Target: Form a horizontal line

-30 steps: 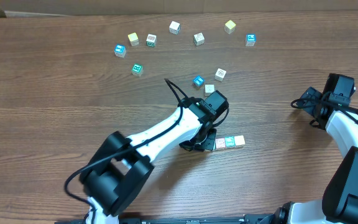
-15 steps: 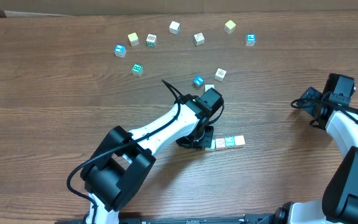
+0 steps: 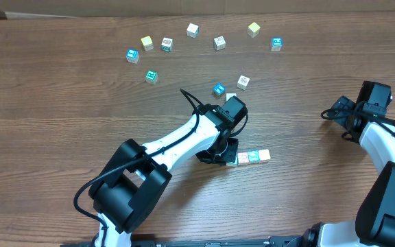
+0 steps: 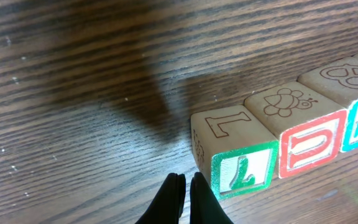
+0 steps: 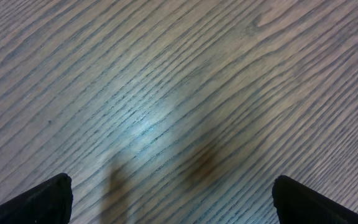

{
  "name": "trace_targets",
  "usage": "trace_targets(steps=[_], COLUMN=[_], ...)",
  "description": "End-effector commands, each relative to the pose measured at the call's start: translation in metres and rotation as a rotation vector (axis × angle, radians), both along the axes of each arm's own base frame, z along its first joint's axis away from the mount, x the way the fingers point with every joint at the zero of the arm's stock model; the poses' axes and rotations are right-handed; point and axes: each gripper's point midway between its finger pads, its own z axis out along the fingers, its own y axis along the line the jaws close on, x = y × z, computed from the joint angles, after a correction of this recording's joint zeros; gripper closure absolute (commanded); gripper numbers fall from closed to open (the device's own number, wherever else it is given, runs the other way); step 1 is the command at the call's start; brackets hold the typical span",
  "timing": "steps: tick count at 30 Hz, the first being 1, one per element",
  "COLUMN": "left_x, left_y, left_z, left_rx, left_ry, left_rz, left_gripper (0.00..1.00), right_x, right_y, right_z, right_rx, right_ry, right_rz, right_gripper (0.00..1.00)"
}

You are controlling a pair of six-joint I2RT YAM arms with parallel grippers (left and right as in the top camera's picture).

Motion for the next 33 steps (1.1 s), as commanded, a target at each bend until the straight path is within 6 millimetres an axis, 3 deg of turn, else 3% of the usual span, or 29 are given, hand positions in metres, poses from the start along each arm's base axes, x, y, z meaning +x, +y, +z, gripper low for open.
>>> trace_targets(steps=[1,33], left_x=[-0.0020,-0.0058], left_y=[-0.0007,-0.0019], left_z=[-0.0013,-0.0004], left_rx=[-0.011,-0.019], left_ry=[0.011,0.035], left_rz=[-0.019,-0.003], left_gripper=[0.96,0.96], right_x=[0.0026,0.0026], right_y=[-0.0022,-0.0022], right_z=[0.0026,0.0026], right_rx=[-0.005,-0.005], right_ry=[-0.011,-0.011], right_rz=[-0.006,-0.006], right_gripper=[0.00,0.00])
